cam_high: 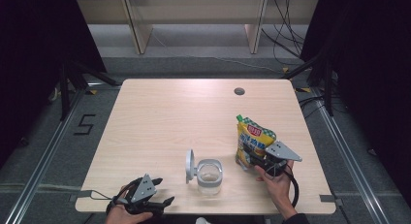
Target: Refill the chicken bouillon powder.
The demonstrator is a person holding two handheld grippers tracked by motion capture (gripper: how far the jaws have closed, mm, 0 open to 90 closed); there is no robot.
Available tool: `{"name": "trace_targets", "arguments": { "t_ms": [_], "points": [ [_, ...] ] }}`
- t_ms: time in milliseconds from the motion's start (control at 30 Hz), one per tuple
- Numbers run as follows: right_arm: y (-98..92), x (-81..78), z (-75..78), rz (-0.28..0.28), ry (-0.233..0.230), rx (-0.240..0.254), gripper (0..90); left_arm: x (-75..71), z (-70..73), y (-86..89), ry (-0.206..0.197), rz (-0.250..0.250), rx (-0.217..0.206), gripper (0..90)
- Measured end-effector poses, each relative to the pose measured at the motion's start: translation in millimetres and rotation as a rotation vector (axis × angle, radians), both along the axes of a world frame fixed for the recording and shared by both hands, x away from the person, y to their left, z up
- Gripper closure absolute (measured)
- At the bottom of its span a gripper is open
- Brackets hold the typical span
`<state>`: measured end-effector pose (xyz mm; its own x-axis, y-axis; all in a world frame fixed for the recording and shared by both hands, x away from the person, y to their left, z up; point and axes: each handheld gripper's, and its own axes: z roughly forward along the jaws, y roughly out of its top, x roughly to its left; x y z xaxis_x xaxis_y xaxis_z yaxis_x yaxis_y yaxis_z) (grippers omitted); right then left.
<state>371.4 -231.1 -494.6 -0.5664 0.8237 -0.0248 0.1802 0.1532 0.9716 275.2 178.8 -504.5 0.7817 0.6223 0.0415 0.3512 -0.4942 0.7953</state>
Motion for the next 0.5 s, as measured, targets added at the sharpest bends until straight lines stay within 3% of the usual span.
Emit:
{"name": "trace_targets", "arguments": {
  "t_ms": [33, 67, 100, 133, 167, 333, 400, 433, 467, 500],
  "points": [
    [0.9, -0.2, 0.0, 0.001, -0.005, 0.019, 53.6, -0.1, 0.4, 0.2, -0.004, 0.001, 0.003, 26.7],
    [-0.2, -2.6, 2.4, 0.005, 0.028, -0.002, 53.7, -0.1, 0.5, 0.4, -0.001, -0.001, 0.004, 26.8],
    [-0.6, -3.2, 2.6, 0.009, 0.024, 0.002, 53.9, -0.1, 0.6, 0.6, -0.001, -0.002, 0.006, 26.8],
    [0.7, -5.9, 2.3, 0.011, 0.049, 0.05, 54.2, -0.3, -0.4, -0.1, -0.003, 0.001, -0.013, 26.8],
    [-0.3, -8.8, 3.8, 0.004, 0.066, 0.041, 54.4, -0.1, 0.1, 0.5, 0.001, -0.003, -0.006, 26.8],
    [-4.9, -14.1, 10.2, 0.014, 0.048, 0.046, 54.7, -0.3, 0.0, 0.4, -0.008, 0.011, -0.014, 26.9],
    [-7.7, -15.1, 15.7, 0.021, 0.022, 0.042, 54.8, 0.4, 0.1, 0.9, -0.012, 0.005, 0.0, 26.8],
    [-8.4, -15.4, 17.6, 0.011, 0.008, 0.05, 54.8, -0.2, -0.4, 0.0, -0.006, 0.008, -0.019, 26.8],
    [-9.9, -18.4, 20.8, -0.001, 0.009, 0.073, 54.8, 0.1, -0.1, 0.4, -0.009, 0.006, -0.009, 26.9],
    [-12.0, -19.7, 24.2, 0.005, -0.012, 0.053, 54.8, 0.5, 0.2, 0.8, -0.01, 0.005, 0.0, 26.8]
  ]
}}
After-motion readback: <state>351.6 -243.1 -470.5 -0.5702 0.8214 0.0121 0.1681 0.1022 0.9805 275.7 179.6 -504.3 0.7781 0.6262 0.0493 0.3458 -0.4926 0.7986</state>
